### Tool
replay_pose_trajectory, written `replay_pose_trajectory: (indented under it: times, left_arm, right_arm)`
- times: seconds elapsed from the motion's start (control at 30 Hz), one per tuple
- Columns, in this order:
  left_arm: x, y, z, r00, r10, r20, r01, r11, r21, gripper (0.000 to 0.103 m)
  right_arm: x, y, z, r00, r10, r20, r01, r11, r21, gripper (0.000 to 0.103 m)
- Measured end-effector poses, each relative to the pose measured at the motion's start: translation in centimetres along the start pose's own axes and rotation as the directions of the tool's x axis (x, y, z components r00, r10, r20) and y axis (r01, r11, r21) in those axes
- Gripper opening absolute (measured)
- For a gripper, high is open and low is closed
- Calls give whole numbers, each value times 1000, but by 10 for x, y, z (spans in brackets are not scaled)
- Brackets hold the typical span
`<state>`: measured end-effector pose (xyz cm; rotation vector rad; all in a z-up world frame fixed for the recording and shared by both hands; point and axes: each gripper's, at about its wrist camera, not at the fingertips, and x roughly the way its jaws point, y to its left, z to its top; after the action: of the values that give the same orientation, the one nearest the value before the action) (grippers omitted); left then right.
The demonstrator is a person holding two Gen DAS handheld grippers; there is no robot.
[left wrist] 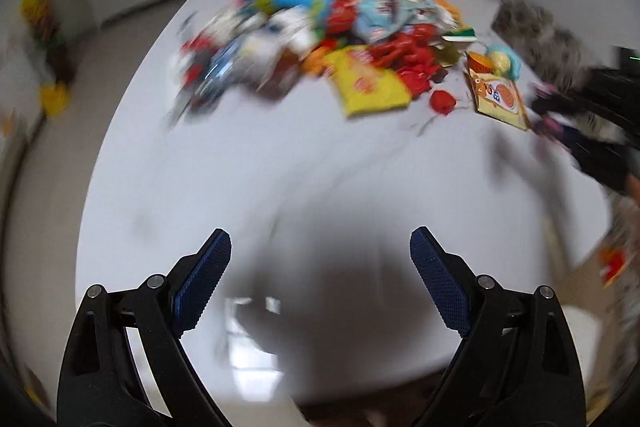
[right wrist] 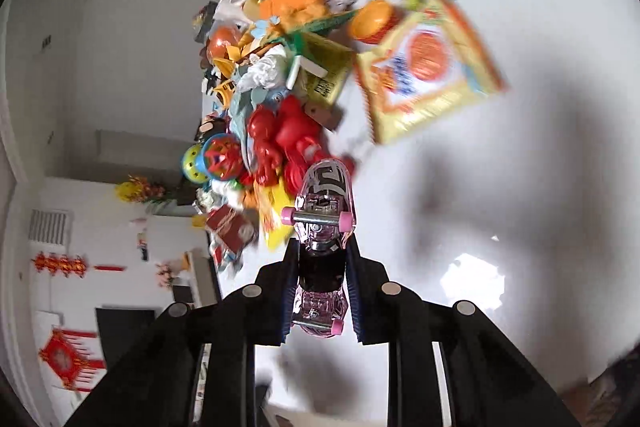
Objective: Collect trash
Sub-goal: 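Grasp the small red toy with the left gripper while the right gripper holds the pink toy, then lower both held toys into the cardboard box and open both grippers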
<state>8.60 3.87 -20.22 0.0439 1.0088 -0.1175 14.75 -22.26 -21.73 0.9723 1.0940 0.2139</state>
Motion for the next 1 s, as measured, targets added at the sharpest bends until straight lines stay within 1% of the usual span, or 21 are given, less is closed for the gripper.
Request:
replay_pose_trajectory:
  times: [0.03,0.07,0.1,0.13,0.2,0.27,0.33,0.37,0.4,0.47,0.5,0.53,0.6,0.63,0.67,0.77,0.83,0.93,1.0]
  left_arm:
    - [11,-18,15,1000,8,4,-8,998,55,89]
    - [23,-39,29,1000,-9,8,8,993,114,89]
    - [29,-50,36,1000,-17,11,15,990,141,89]
    - [41,-70,51,1000,-26,16,23,983,184,89]
    - [59,-93,69,1000,0,16,-4,978,209,89]
    - [79,-113,91,999,33,-3,-32,985,170,89]
    - [96,-129,107,997,67,-23,-64,991,117,89]
    - [106,-134,114,997,66,-49,-62,994,85,88]
    - [119,-137,120,994,66,-89,-63,997,38,85]
    - [134,-139,126,988,82,-127,-84,996,-11,60]
    - [141,-140,128,985,97,-145,-101,995,-26,56]
    - [145,-139,129,987,74,-140,-82,995,-51,46]
    - [145,-139,134,990,75,-122,-82,995,-58,34]
    - [144,-139,135,990,71,-121,-78,995,-55,32]
    - [143,-140,135,990,72,-122,-78,996,-53,31]
    - [134,-139,131,992,27,-127,-36,997,-65,31]
    - [117,-132,122,994,-8,-107,1,998,-70,31]
    - [75,-115,99,995,-79,-66,74,995,-67,31]
    - [43,-103,74,992,-120,-42,118,991,-57,31]
  right_arm:
    - [-11,-6,-5,1000,0,9,0,1000,9,22]
    - [-28,-13,-13,999,4,34,-5,1000,12,23]
    - [-42,-16,-18,998,-2,55,2,1000,9,24]
    - [-53,-16,-23,997,-17,79,16,1000,4,24]
    - [-76,-29,-35,994,-43,101,43,999,1,26]
    - [-100,-47,-52,991,-60,116,59,998,9,26]
    - [-110,-59,-58,989,-77,128,75,997,15,26]
    - [-118,-63,-62,988,-79,132,77,997,23,26]
    - [-124,-66,-66,989,-72,131,69,997,27,24]
    - [-131,-73,-71,989,-71,128,68,997,27,22]
    - [-134,-74,-72,989,-72,126,70,997,17,20]
    - [-137,-74,-73,990,-65,126,64,998,6,20]
    - [-141,-73,-72,990,-63,126,66,998,-12,20]
    - [-143,-72,-72,991,-58,123,62,998,-24,20]
    - [-144,-71,-72,991,-57,120,61,998,-30,20]
    - [-145,-69,-70,993,-55,100,61,996,-58,20]
    - [-145,-66,-70,995,-57,85,64,994,-84,20]
    - [-142,-56,-71,995,-84,51,92,982,-164,20]
    - [-136,-47,-76,993,-120,11,119,961,-248,20]
